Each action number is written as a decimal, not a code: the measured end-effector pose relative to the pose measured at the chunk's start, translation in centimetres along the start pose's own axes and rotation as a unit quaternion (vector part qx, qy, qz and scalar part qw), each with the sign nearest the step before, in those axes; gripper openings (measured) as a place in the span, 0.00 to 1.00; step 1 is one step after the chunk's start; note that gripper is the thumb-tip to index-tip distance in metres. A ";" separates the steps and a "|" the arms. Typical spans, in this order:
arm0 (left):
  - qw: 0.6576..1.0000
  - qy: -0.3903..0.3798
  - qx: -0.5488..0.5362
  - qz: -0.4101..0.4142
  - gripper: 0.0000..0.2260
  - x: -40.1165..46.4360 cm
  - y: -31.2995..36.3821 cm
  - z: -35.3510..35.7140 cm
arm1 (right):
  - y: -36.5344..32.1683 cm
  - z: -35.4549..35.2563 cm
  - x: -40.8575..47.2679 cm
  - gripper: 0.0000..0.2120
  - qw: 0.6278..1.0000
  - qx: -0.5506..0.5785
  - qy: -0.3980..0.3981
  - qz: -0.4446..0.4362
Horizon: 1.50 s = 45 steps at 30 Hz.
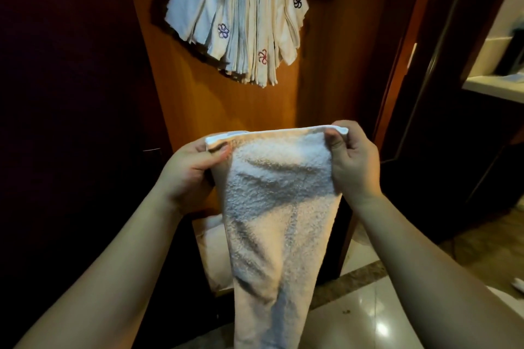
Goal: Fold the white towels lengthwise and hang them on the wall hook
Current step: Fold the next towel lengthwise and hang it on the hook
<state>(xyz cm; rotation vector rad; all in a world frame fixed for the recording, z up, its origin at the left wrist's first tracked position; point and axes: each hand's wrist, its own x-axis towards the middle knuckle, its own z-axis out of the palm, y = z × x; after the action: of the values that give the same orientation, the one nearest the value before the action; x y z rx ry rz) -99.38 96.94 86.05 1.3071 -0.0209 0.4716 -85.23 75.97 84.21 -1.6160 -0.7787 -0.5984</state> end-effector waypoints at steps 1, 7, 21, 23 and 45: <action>1.000 0.002 -0.002 0.005 0.14 -0.1 -0.1 0.2 | -0.1 0.0 -0.1 0.05 1.000 -0.001 0.008 -0.005; 0.999 -0.031 -0.037 -0.025 0.18 -0.3 -0.3 0.7 | -0.9 -0.6 -0.2 0.16 0.999 0.025 0.019 0.039; 0.996 -0.018 -0.083 -0.026 0.18 -0.7 -0.6 2.6 | -1.4 -2.0 -1.5 0.21 0.993 0.055 0.043 0.092; 0.997 -0.002 -0.067 -0.034 0.19 -0.6 -0.6 2.7 | -0.9 -2.0 -1.2 0.22 0.992 0.035 0.023 0.118; 0.980 0.180 0.050 -0.069 0.08 -1.9 -3.9 2.1 | -0.5 0.4 -4.4 0.22 0.966 -0.007 -0.078 0.245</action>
<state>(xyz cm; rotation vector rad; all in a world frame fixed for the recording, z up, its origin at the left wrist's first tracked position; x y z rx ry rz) -99.26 93.64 82.46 1.2939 0.3982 0.5894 -88.46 75.67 81.19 -1.7988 -0.4571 -0.1225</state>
